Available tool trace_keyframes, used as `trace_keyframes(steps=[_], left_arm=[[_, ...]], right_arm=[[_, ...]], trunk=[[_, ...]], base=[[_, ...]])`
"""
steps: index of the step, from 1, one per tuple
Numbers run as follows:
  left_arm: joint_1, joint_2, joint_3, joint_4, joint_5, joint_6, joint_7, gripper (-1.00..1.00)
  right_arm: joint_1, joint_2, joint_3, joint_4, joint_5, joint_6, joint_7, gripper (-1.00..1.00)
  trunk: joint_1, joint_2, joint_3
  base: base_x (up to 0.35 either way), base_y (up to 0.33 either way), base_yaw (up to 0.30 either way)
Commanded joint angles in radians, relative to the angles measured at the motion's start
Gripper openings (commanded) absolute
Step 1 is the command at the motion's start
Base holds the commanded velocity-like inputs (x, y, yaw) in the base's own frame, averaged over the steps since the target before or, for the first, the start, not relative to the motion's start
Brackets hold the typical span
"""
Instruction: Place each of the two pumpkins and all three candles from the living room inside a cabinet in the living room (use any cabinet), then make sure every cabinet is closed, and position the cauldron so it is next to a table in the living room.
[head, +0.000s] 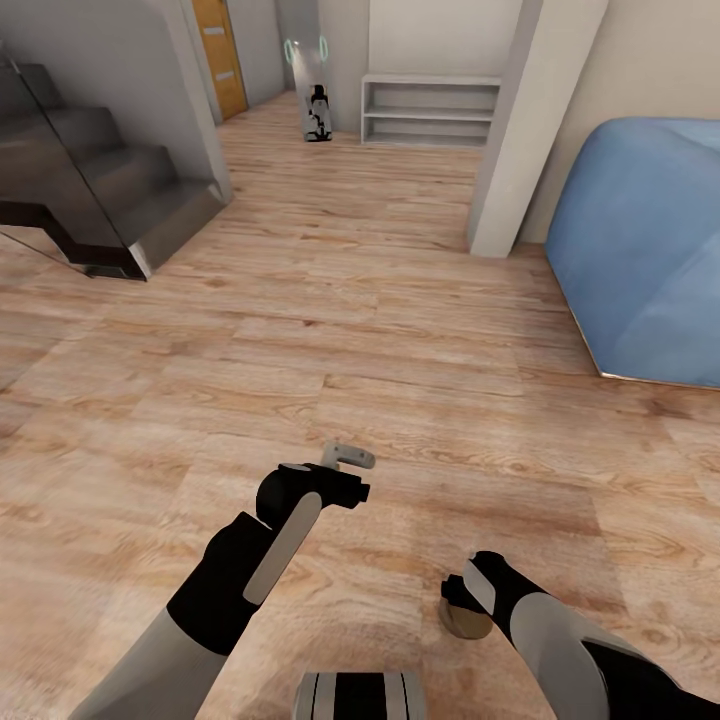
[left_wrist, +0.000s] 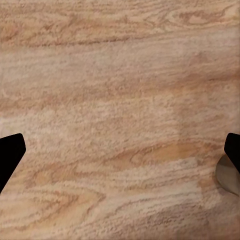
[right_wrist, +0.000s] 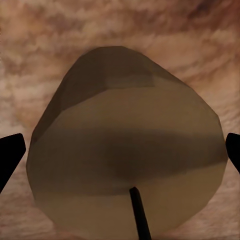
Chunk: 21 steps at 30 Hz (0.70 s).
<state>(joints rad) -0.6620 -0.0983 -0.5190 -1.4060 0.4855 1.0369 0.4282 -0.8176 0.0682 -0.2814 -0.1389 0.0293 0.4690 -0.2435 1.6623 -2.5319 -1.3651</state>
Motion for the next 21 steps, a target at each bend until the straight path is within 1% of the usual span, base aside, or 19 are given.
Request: trace_keyframes(steps=[1, 10, 13, 20, 21], left_arm=[[-0.001, 0.0, -0.001, -0.001, 0.01, 0.002, 0.01, 1.0], [-0.001, 0.0, -0.001, -0.001, 0.01, 0.002, 0.01, 1.0], [-0.001, 0.0, -0.001, -0.001, 0.01, 0.002, 0.01, 1.0], [-0.001, 0.0, -0.001, -0.001, 0.01, 0.003, 0.01, 1.0], [-0.001, 0.0, -0.001, -0.001, 0.01, 0.003, 0.01, 1.0]], right_arm=[[0.0, 0.001, -0.007, -0.002, 0.003, 0.005, -0.003, 1.0], [0.0, 0.002, -0.007, -0.002, 0.003, 0.005, -0.003, 1.0], [0.0, 0.002, -0.007, -0.002, 0.003, 0.005, -0.003, 1.0], [0.0, 0.002, -0.007, -0.002, 0.003, 0.005, -0.003, 1.0], [0.0, 0.002, -0.007, -0.002, 0.003, 0.005, -0.003, -1.0]], trunk=[[0.0, 0.0, -0.001], [0.0, 0.0, -0.001], [0.001, -0.001, -0.012], [0.001, -0.001, -0.012], [0.001, -0.001, -0.012]], base=[[0.0, 0.0, 0.0], [0.0, 0.0, 0.0], [0.0, 0.0, 0.0], [0.0, 0.0, 0.0], [0.0, 0.0, 0.0]])
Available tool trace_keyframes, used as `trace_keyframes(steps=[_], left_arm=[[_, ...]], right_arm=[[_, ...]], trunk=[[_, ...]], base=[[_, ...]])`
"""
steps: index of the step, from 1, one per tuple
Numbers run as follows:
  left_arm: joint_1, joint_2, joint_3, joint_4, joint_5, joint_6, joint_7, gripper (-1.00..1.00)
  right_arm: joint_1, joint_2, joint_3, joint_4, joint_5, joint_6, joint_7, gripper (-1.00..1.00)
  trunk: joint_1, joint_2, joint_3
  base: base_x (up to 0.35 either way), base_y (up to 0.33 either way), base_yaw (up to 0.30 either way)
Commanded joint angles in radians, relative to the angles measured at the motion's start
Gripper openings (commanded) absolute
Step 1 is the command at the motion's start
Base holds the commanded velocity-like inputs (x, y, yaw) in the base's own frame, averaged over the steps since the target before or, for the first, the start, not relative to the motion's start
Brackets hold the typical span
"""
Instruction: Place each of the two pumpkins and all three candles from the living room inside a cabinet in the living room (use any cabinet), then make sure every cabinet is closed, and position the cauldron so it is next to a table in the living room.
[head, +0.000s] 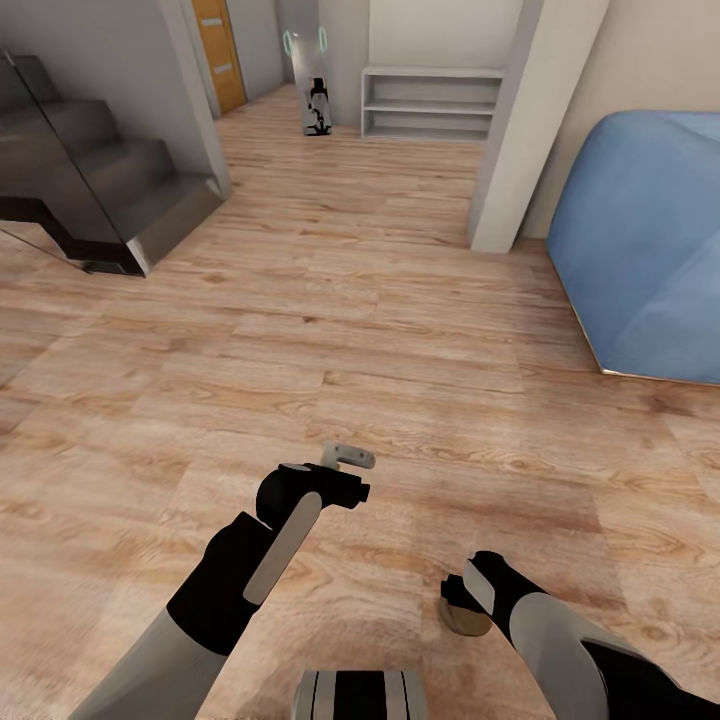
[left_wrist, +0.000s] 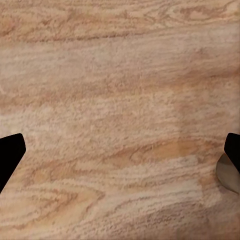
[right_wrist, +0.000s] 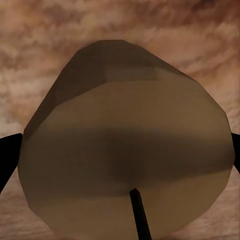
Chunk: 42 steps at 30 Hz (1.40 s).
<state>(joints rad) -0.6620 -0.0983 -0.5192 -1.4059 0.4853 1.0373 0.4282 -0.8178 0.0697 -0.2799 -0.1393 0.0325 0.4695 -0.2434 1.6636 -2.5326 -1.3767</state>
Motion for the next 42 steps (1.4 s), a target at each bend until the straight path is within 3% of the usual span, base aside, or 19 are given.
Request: trace_keyframes(steps=[1, 30, 42], left_arm=[[-0.001, 0.0, -0.001, -0.001, 0.01, 0.002, 0.01, 1.0], [-0.001, 0.0, -0.002, -0.001, 0.01, 0.002, 0.01, 1.0], [-0.001, 0.0, -0.002, 0.002, 0.008, 0.001, 0.014, 1.0]], right_arm=[[0.0, 0.001, -0.008, -0.002, 0.0, 0.004, -0.004, -1.0], [0.0, 0.001, -0.008, -0.002, 0.0, 0.004, -0.004, -1.0], [0.0, 0.001, 0.01, -0.002, -0.002, 0.003, -0.004, -1.0]], trunk=[[0.0, 0.0, -0.001], [0.0, 0.0, -0.001], [-0.006, 0.003, 0.046]], base=[[0.0, 0.0, 0.0], [0.0, 0.0, 0.0], [0.0, 0.0, 0.0]])
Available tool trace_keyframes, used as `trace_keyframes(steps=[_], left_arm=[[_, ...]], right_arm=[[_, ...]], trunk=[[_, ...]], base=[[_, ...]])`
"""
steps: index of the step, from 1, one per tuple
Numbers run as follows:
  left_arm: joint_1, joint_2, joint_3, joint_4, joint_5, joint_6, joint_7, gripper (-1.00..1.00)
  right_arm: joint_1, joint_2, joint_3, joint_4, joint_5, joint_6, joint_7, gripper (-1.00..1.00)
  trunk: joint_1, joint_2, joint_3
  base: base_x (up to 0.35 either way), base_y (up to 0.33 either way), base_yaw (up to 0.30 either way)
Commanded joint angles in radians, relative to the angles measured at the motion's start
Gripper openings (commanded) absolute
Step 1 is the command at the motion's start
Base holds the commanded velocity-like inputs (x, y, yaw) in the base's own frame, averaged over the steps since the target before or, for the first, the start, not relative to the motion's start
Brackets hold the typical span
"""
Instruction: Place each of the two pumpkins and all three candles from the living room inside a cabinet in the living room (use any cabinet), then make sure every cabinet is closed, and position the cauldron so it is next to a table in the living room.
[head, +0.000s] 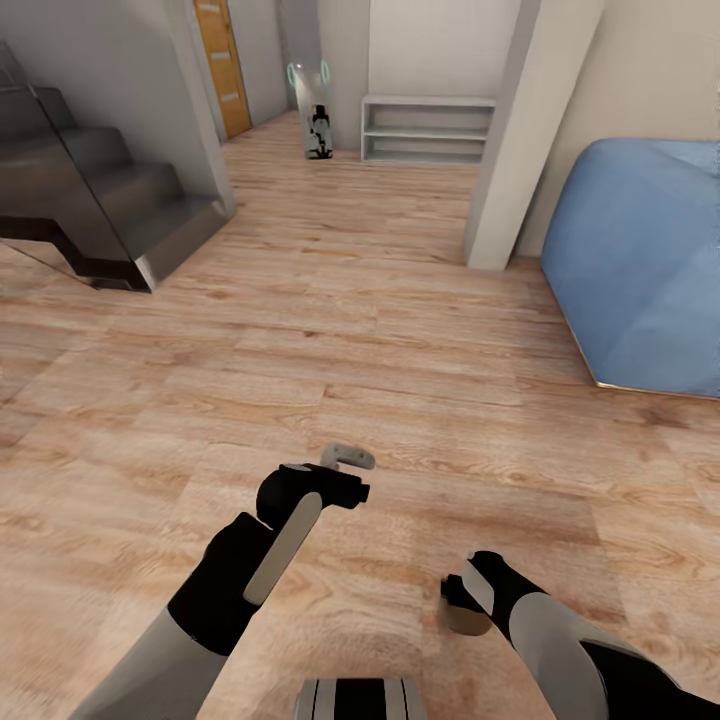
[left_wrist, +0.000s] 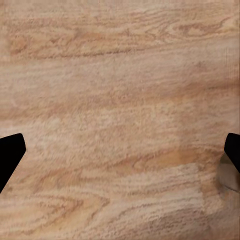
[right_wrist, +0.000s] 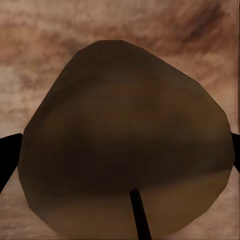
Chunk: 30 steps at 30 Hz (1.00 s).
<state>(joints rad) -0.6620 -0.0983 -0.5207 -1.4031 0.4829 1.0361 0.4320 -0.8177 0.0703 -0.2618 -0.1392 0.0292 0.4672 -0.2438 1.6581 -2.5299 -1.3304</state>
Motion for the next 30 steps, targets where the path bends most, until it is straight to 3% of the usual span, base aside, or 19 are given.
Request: trace_keyframes(steps=[1, 30], left_arm=[[-0.001, 0.0, -0.001, 0.002, 0.01, 0.002, 0.011, 1.0], [-0.001, 0.0, 0.012, 0.123, 0.011, 0.001, 0.027, 1.0]], right_arm=[[0.0, 0.001, -0.007, -0.002, 0.002, 0.004, -0.003, -1.0], [0.0, -0.001, -0.011, -0.023, 0.0, -0.007, -0.003, -1.0]], trunk=[[-0.001, 0.0, 0.003], [-0.014, 0.007, 0.115]], base=[[0.0, 0.0, 0.0], [0.0, 0.0, 0.0]])
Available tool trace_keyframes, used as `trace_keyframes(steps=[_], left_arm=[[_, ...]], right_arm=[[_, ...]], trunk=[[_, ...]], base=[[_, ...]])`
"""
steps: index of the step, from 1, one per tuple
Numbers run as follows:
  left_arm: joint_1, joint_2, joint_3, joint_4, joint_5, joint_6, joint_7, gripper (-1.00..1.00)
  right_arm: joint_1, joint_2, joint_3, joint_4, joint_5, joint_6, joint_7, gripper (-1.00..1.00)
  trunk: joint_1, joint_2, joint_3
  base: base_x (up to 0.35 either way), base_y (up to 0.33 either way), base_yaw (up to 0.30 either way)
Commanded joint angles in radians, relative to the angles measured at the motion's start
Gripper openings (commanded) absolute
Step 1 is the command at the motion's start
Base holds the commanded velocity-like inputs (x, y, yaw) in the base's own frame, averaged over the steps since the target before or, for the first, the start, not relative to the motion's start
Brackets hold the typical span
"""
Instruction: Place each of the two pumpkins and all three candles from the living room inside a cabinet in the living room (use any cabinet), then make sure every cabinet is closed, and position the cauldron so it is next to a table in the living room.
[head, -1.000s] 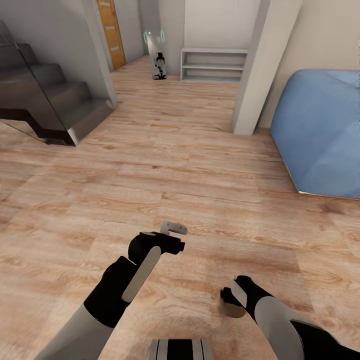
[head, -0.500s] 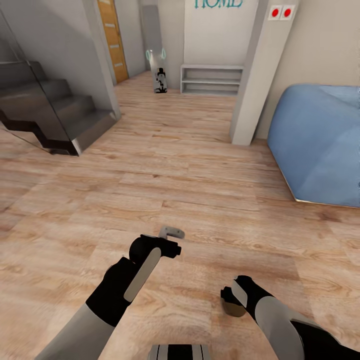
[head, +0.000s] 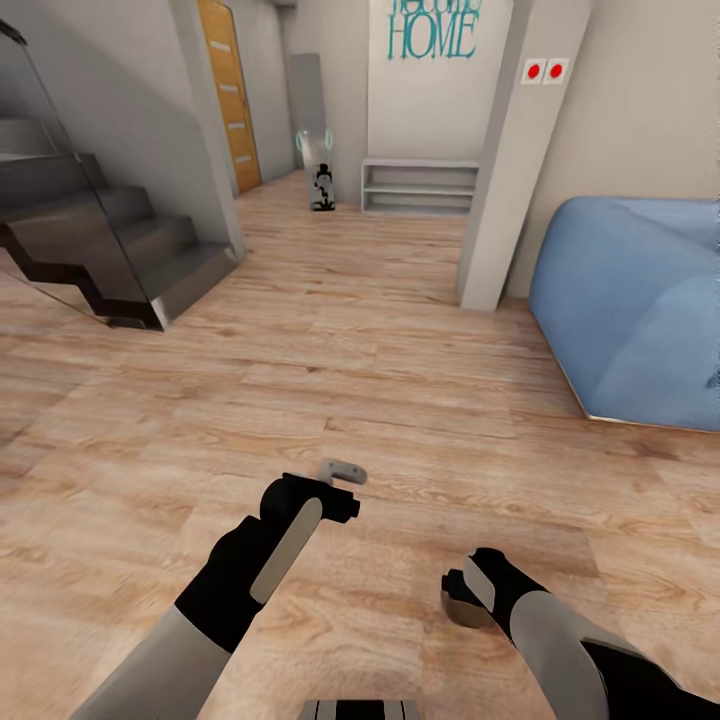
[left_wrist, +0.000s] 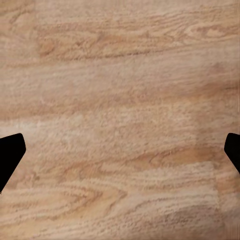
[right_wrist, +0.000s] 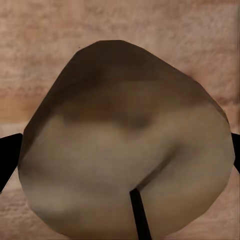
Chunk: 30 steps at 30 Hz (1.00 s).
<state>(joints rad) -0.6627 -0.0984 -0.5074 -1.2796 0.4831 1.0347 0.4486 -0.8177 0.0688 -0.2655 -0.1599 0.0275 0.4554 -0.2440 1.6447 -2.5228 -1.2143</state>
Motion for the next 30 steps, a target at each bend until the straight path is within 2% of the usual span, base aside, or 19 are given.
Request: trace_keyframes(steps=[1, 12, 30], left_arm=[[-0.001, 0.0, -0.001, 0.0, 0.011, 0.002, 0.01, 1.0], [-0.001, 0.0, 0.0, 0.001, 0.011, 0.002, 0.005, 1.0], [0.0, 0.0, 0.0, 0.003, 0.01, 0.001, 0.01, 1.0]], right_arm=[[0.0, 0.001, -0.008, -0.002, 0.002, 0.005, -0.003, -1.0], [0.0, -0.001, -0.012, -0.003, 0.0, 0.005, -0.003, -1.0], [0.0, 0.003, -0.006, -0.001, 0.0, 0.005, -0.003, -1.0]], trunk=[[-0.001, 0.0, 0.003], [-0.006, 0.003, 0.046], [-0.014, 0.007, 0.115]], base=[[0.0, 0.0, 0.0], [0.0, 0.0, 0.024], [0.0, 0.0, 0.27]])
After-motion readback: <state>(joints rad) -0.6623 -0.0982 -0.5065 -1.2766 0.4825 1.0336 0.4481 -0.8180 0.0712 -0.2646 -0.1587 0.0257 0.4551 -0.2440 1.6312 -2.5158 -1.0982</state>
